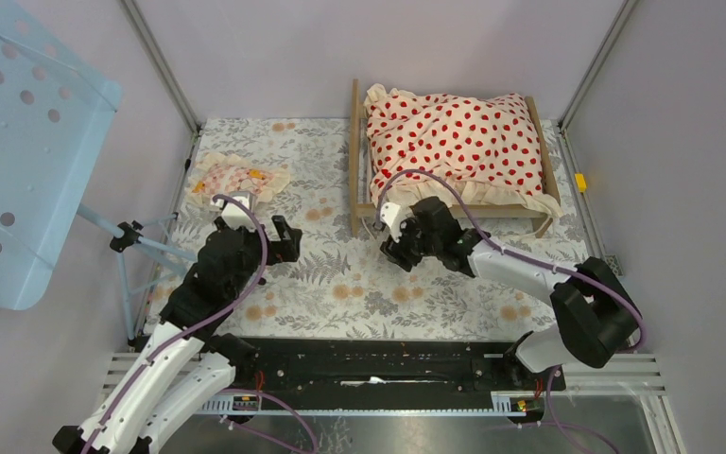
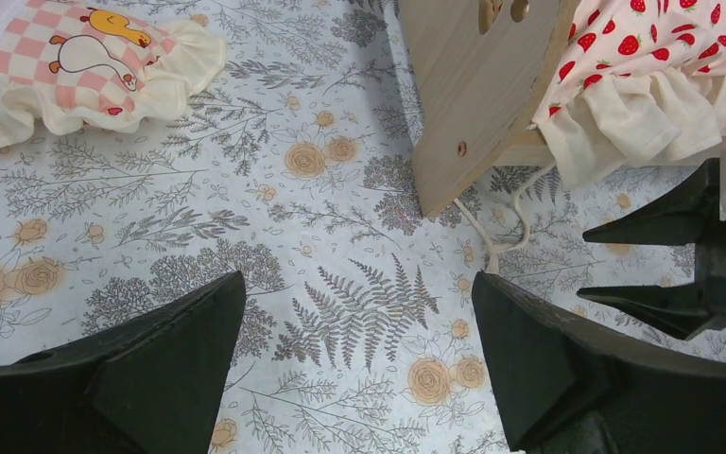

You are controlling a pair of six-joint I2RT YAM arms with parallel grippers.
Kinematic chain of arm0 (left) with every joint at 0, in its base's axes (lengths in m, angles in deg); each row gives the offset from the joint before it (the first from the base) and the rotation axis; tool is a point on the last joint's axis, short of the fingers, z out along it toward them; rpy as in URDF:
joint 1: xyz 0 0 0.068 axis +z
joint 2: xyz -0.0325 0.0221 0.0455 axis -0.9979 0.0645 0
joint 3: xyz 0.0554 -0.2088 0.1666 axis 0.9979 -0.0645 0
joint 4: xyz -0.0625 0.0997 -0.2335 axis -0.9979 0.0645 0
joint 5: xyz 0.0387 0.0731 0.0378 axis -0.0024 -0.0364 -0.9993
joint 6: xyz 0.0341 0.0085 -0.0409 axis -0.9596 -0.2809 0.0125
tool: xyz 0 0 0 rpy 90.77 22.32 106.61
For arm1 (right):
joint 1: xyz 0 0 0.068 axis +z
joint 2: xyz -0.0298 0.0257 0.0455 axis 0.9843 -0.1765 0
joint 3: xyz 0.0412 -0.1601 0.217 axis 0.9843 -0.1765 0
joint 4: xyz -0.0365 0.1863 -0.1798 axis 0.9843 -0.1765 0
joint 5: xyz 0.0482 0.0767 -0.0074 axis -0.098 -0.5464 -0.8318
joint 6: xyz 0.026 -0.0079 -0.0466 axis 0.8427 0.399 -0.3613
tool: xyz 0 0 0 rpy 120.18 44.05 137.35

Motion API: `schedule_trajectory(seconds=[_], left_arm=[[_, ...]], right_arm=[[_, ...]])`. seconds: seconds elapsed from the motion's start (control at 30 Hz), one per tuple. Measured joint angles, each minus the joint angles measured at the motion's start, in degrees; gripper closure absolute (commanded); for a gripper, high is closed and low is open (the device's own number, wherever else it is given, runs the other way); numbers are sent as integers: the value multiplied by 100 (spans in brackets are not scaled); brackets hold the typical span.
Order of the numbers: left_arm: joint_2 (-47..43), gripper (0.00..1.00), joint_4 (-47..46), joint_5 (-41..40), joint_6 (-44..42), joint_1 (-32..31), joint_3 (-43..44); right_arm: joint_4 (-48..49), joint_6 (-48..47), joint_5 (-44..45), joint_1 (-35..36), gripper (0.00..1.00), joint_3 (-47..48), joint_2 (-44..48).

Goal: Set up the pet bed
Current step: Tie the ropes to the bed frame.

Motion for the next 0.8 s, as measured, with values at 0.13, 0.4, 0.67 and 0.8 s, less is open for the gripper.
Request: schedule_trajectory(seconds=[0.13, 0.4, 0.67, 0.8], left_arm=[[-42, 1, 0, -20, 0, 0, 0], [-146, 1, 4, -81, 0, 0, -2], [-162, 1, 20, -146, 0, 0, -2], [-173, 1, 20, -170, 0, 0, -2]], right_arm=[[-1379, -1860, -688, -35, 41, 925, -323], [-3147, -4124, -1121, -170, 41, 2087, -1510], [-3864, -4916, -1126, -203, 41, 2986, -2404], [-3923, -5023, -1106, -208, 41, 3263, -2662]])
